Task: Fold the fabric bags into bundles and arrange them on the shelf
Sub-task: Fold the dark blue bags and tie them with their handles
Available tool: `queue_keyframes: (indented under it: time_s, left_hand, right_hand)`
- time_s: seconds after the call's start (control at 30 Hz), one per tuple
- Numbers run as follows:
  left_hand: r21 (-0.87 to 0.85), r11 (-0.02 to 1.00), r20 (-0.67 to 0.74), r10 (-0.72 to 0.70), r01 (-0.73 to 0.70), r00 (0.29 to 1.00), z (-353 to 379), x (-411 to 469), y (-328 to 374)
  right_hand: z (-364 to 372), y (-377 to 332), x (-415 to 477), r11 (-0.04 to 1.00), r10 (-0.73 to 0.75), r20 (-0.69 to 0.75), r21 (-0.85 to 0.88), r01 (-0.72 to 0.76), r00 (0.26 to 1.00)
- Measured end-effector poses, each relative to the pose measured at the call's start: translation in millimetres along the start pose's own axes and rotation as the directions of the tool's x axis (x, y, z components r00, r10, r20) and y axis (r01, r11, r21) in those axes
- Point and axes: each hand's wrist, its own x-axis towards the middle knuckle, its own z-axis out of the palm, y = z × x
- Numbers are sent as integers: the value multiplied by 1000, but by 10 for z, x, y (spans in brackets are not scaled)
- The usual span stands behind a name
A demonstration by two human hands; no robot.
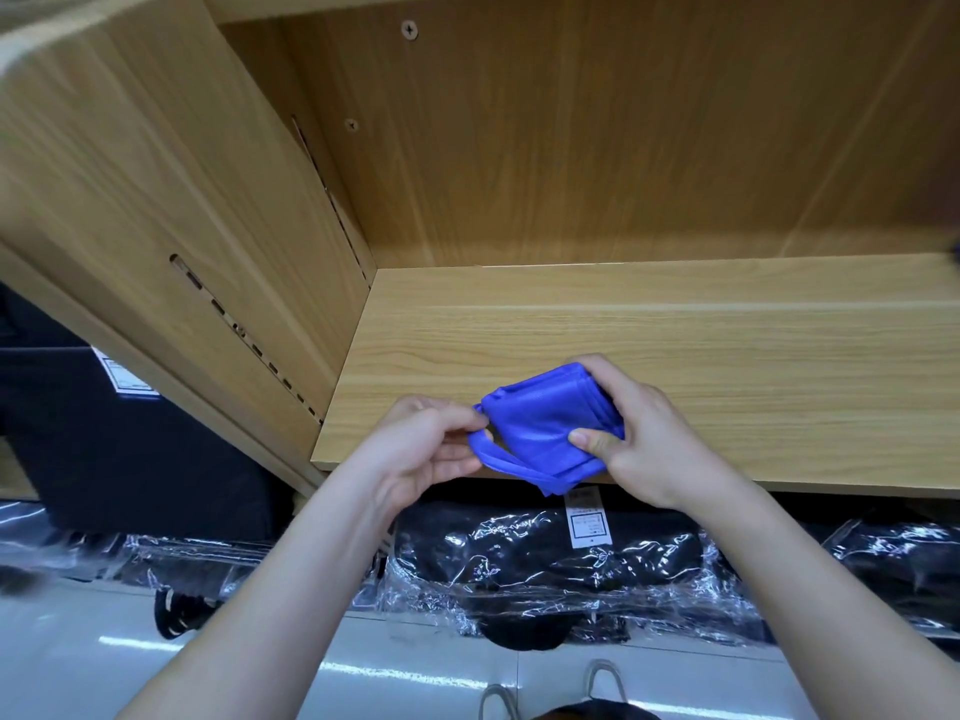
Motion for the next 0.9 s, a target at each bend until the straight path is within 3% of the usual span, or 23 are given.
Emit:
queue_keyframes:
  time_s: [0.1,0.23,0.43,0.57,0.7,0.8,0.9]
  left_hand:
    - [-22,999,-31,-29,29,999,19,36,3]
    - [-84,990,39,-109,112,993,52,32,50]
    - [164,984,-73,87,-74,994,119,90,69]
    - [449,872,-138,284,-195,949,107,130,120]
    - [731,651,-123,420,-204,899,158,153,160]
    - [812,552,-122,479,-190,869,176,136,194]
    - [799,568,-151,510,-200,847,217,110,222]
  right_hand:
    - [-2,5,6,1000,-14,7,-5,14,1000]
    - [-13,-3,19,999,-44,16,-22,45,999]
    - [1,-56,0,996,-56,27,-73,58,998]
    - [30,-182,-11,983,-52,45,-175,59,998]
    - [47,-263,-15,954,-34,61,-295,50,998]
    - [43,-292,-33,935,-16,95,-351,48,995]
    - [120,-327,-73,966,7,56,-258,8,998]
